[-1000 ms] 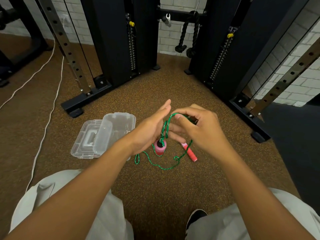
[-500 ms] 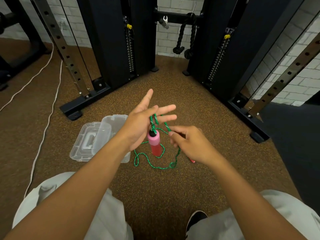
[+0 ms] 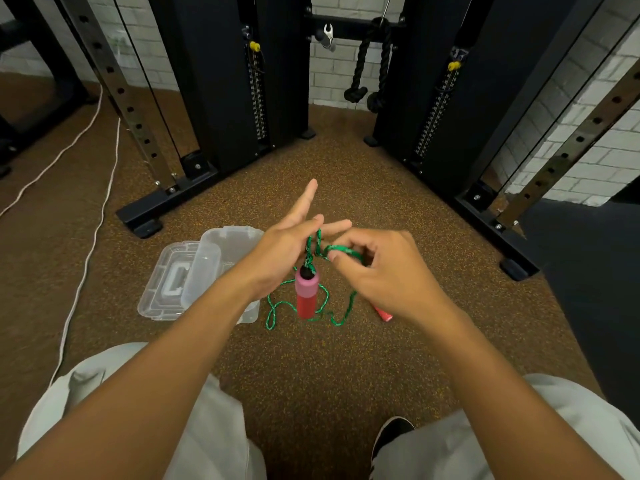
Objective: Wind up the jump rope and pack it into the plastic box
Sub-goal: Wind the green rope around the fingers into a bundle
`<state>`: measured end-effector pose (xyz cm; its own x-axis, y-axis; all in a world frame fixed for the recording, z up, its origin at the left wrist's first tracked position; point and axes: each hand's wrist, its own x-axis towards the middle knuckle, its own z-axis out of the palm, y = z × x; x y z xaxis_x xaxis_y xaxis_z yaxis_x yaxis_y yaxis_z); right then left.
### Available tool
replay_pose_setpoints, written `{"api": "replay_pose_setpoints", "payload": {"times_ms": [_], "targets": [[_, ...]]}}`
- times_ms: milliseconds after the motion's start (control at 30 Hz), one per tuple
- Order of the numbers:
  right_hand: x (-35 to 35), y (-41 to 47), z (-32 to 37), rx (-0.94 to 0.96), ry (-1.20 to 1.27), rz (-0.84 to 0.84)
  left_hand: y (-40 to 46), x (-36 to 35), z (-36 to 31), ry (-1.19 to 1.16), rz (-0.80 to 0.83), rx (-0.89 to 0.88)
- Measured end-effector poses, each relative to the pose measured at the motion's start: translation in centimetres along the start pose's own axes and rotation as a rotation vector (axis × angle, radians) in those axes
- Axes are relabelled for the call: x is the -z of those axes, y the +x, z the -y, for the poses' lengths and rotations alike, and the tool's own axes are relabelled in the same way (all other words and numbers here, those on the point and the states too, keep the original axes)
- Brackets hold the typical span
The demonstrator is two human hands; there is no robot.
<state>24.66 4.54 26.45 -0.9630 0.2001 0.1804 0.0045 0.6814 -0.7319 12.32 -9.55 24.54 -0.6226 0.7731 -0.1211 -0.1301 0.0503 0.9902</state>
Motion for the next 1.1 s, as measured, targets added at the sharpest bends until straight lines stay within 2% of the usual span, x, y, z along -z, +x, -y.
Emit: {"api": "replay_pose_setpoints", "payload": {"times_ms": [100, 200, 400, 667, 800, 900, 1100], "targets": [[0.3, 0.4, -0.7, 0.005, -0.016, -0.069, 0.1, -0.3, 0.2, 0.122, 0.01, -0.001], [0.5, 0.7, -1.5, -0.032, -0.021, -0.116, -0.3, -0.7, -0.1, 0.098, 0.071, 0.041], [0.4, 1.1, -2.8, -0.092, 0.163, -0.122, -1.2, -0.8, -1.0, 0.083, 0.191, 0.031], [-2.0, 0.4, -3.4, -0.199, 0.131, 0.081, -0.8, -0.6, -1.2, -0.128, 0.018, 0.028], [-2.3, 0.3, -2.6, -0.149, 0.078, 0.146, -0.6, -0.3, -1.1, -0.215, -0.029, 0.034], [-2.1, 0.3, -2.3, -0.143, 0.014, 0.15, -0.5, -0.3, -1.2, -0.237, -0.047, 0.053], [-1.1, 0.2, -1.2, -0.099, 0.022, 0.044, -0.3, -0.3, -0.7, -0.157, -0.02, 0.06]]}}
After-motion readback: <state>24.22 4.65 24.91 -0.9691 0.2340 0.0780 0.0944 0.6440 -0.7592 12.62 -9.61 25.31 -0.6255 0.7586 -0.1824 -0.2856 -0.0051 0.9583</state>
